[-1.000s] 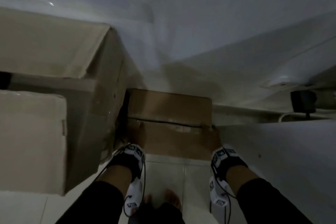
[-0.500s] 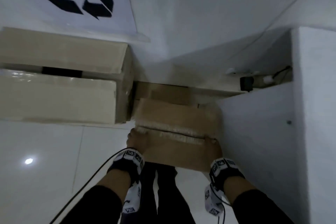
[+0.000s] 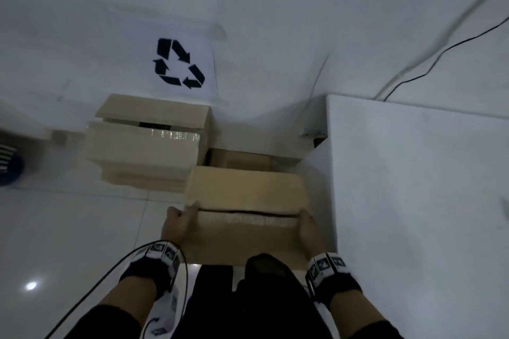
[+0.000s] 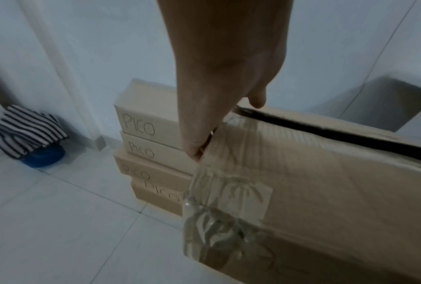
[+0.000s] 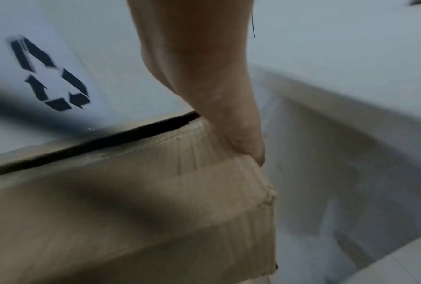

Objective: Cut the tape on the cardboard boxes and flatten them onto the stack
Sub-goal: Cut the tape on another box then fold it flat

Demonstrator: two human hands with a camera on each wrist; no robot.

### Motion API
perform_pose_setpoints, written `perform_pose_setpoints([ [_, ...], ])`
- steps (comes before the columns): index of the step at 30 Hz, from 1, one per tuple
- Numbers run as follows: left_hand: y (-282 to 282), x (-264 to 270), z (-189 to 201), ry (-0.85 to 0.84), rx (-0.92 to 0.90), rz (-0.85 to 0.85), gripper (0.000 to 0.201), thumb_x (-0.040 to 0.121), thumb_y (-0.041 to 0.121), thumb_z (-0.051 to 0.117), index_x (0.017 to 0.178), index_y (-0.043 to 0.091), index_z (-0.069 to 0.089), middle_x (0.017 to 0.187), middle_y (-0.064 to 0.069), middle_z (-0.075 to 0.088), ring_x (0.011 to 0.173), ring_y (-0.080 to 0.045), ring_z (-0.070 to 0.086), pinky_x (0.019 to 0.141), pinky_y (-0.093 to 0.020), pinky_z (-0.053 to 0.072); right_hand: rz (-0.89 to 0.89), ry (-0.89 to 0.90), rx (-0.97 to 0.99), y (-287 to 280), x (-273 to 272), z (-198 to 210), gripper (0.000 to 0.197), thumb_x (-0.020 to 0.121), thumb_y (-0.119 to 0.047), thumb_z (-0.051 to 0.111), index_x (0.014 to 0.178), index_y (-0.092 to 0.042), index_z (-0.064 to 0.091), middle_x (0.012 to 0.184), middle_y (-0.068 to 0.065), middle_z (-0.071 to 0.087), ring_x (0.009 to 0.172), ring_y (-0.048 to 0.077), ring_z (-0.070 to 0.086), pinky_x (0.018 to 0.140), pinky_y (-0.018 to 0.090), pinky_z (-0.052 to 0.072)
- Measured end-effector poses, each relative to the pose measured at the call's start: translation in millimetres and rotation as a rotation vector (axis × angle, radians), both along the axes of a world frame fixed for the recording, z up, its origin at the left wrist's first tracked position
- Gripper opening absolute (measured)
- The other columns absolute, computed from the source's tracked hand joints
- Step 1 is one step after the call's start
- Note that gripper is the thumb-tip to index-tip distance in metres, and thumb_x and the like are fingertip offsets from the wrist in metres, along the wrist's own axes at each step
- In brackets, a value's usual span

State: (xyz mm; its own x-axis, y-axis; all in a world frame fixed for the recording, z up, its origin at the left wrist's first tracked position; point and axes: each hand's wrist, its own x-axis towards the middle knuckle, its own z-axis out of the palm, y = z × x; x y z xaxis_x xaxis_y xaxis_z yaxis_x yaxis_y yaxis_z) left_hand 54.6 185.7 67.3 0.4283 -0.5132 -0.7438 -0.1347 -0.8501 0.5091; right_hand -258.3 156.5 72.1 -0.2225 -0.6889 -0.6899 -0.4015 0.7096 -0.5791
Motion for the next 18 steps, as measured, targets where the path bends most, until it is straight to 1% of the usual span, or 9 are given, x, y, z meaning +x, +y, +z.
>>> perform_pose_setpoints([
  [1,5,1,15,-0.016,-0.038,0.04,0.059,0.088,0.054,0.059,0.104,0.0,0.044,0.103,-0.015,0.051,0.101,-0.032,0.052,0.079,-0.039,0.037,0.036,-0.015,-0.039,3,-4,8,0.038,0.109,-0.016,0.025,0.11,0.003,0.057,0.105,0.001,0.047,0.102,0.018,0.047,0.112,0.041,0.031],
  [3,17,-1,48,-0.071,-0.124,0.116,0.066,0.08,0.064,0.063,0.099,0.002,0.05,0.098,-0.011,0.056,0.095,-0.029,0.053,0.079,-0.037,0.036,0.089,-0.056,-0.117,7,-10,26,0.036,0.108,-0.016,0.024,0.119,0.001,0.055,0.115,0.001,0.048,0.112,0.021,0.048,0.115,0.038,0.028],
  [6,38,-14,87,-0.162,-0.278,0.228,0.065,0.071,0.073,0.063,0.101,0.015,0.056,0.095,-0.005,0.062,0.093,-0.029,0.058,0.081,-0.04,0.042,0.171,-0.087,-0.207,4,-19,57,0.04,0.108,-0.031,0.027,0.133,-0.008,0.048,0.127,0.007,0.05,0.118,0.024,0.049,0.097,0.032,0.037],
  [8,49,-30,111,-0.19,-0.394,0.24,0.062,0.077,0.069,0.061,0.117,0.022,0.056,0.109,-0.006,0.063,0.104,-0.031,0.057,0.09,-0.043,0.042,0.181,-0.1,-0.275,3,-33,83,0.039,0.107,-0.035,0.032,0.131,-0.012,0.051,0.125,0.004,0.054,0.112,0.021,0.051,0.091,0.032,0.039],
  [10,53,-47,133,-0.157,-0.507,0.255,0.059,0.081,0.065,0.06,0.123,0.024,0.056,0.116,-0.008,0.061,0.109,-0.031,0.055,0.095,-0.045,0.041,0.148,-0.152,-0.347,6,-57,108,0.036,0.105,-0.037,0.039,0.131,-0.018,0.053,0.128,0.001,0.057,0.115,0.021,0.053,0.097,0.036,0.042],
  [11,54,-58,146,-0.12,-0.569,0.263,0.056,0.081,0.064,0.06,0.121,0.024,0.057,0.114,-0.008,0.061,0.108,-0.03,0.055,0.094,-0.044,0.042,0.127,-0.173,-0.373,9,-69,121,0.037,0.104,-0.039,0.041,0.133,-0.021,0.053,0.129,-0.001,0.057,0.117,0.02,0.053,0.1,0.037,0.043],
  [13,52,-84,172,-0.074,-0.737,0.226,0.046,0.086,0.055,0.059,0.113,0.018,0.054,0.105,-0.006,0.06,0.101,-0.026,0.056,0.081,-0.034,0.043,0.097,-0.208,-0.475,14,-102,145,0.038,0.102,-0.041,0.047,0.134,-0.024,0.057,0.127,-0.003,0.061,0.117,0.018,0.057,0.1,0.035,0.047],
  [16,43,-136,206,-0.025,-0.925,0.107,0.024,0.095,0.034,0.056,0.11,0.016,0.051,0.094,0.005,0.058,0.09,-0.016,0.057,0.065,-0.022,0.041,0.097,-0.191,-0.649,25,-160,179,0.027,0.101,-0.031,0.052,0.125,-0.027,0.064,0.111,-0.009,0.069,0.095,0.005,0.065,0.075,0.018,0.048],
  [18,30,-170,216,0.062,-0.978,0.029,0.02,0.095,0.026,0.058,0.113,0.018,0.054,0.1,0.006,0.063,0.089,-0.007,0.061,0.067,-0.019,0.046,-0.015,-0.233,-0.659,31,-199,196,0.027,0.101,-0.019,0.052,0.123,-0.028,0.064,0.103,-0.005,0.068,0.072,0.007,0.06,0.059,0.018,0.042],
])
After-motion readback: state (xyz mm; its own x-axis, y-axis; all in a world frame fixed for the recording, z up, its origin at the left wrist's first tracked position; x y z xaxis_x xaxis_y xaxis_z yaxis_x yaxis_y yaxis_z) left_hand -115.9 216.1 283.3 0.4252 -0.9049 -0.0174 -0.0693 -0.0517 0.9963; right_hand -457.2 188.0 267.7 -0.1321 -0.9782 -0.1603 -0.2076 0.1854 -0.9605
